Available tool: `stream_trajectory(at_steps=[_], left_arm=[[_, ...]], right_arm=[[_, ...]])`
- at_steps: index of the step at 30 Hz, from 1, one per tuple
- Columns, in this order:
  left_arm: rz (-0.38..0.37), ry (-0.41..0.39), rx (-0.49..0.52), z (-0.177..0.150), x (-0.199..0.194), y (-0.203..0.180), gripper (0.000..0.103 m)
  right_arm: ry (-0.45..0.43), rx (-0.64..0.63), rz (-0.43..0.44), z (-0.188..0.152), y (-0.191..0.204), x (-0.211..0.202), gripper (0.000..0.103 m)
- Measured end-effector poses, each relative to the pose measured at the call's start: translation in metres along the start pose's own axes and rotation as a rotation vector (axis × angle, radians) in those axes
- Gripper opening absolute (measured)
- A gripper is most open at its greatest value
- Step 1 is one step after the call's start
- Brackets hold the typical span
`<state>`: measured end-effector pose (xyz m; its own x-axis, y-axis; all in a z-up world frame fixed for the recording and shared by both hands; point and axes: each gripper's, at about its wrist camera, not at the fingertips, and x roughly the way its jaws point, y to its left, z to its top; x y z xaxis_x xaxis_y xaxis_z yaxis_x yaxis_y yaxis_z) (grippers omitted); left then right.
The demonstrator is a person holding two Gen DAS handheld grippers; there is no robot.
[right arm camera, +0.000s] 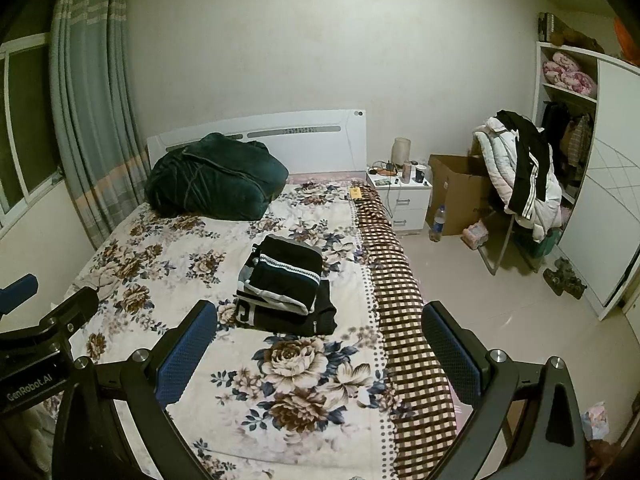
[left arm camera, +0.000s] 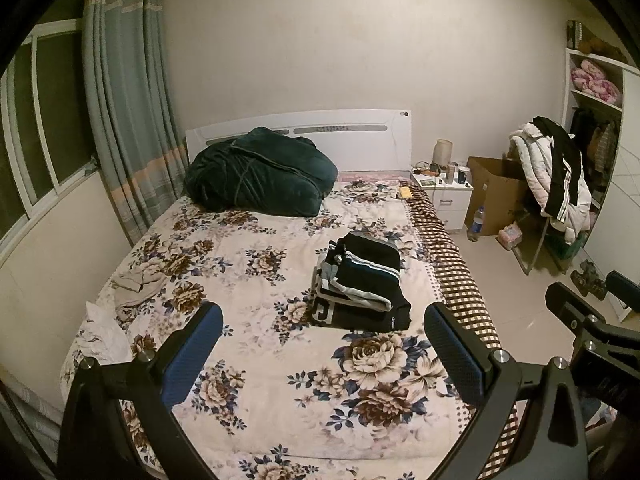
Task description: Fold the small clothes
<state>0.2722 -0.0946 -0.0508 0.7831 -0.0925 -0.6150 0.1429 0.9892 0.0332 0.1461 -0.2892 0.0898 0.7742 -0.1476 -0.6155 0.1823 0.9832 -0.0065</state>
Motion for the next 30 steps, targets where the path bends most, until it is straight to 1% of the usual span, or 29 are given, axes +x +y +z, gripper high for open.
stream_trajectory(at_steps=[20,30], left_arm=[[0.022,-0.010,-0.019,0.004,-0.002,0.014,0.103],[0.025,-0.014,-0.025,0.002,-0.003,0.011,0.103]], right_arm=[[-0.003,0.004,-0.002,-0.002,0.013,-0.011,0.103],[-0.005,0.010,-0.008,-0.006,0.015,-0.015,0.103]])
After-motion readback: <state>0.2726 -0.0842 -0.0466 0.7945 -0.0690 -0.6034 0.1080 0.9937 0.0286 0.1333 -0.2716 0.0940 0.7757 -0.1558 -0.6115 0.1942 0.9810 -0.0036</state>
